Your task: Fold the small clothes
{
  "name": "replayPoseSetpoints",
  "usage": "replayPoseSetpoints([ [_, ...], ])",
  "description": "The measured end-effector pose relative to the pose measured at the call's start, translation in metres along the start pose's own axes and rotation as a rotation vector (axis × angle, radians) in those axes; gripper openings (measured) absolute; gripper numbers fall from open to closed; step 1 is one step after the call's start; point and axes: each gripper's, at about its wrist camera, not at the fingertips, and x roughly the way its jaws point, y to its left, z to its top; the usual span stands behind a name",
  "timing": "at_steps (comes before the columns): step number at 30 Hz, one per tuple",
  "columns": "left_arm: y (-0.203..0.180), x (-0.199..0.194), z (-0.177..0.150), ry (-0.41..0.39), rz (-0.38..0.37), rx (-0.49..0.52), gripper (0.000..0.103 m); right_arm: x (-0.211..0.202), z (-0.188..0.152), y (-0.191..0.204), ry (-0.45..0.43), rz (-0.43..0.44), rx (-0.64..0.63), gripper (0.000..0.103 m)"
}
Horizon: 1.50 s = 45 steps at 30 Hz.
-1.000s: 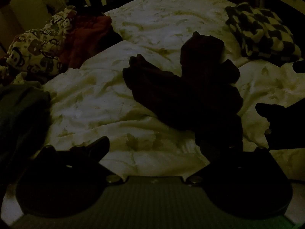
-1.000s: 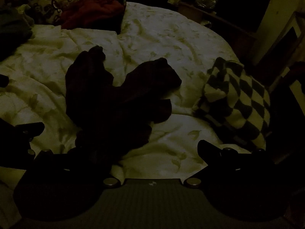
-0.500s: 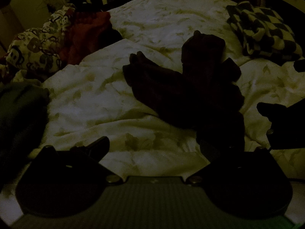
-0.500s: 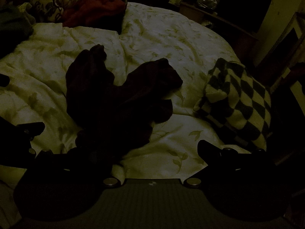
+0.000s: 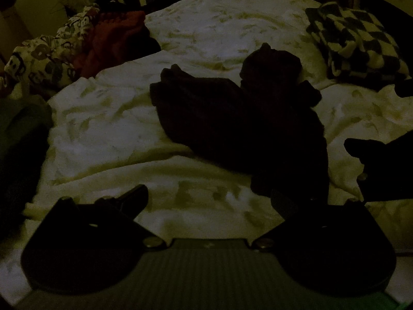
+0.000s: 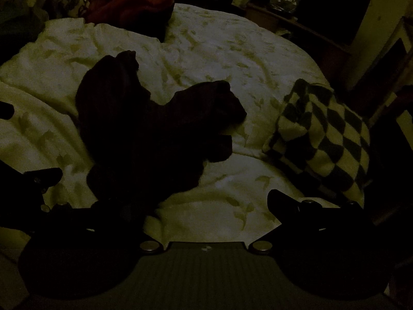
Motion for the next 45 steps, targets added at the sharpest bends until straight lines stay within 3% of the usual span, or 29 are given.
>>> replayPoseSetpoints([
  [45,0.001,-0.021,-0.004,-0.011,0.039,-0.015,0.103,-0.027,0.003,-0.006,-0.109,0.094,0.023,0.103],
])
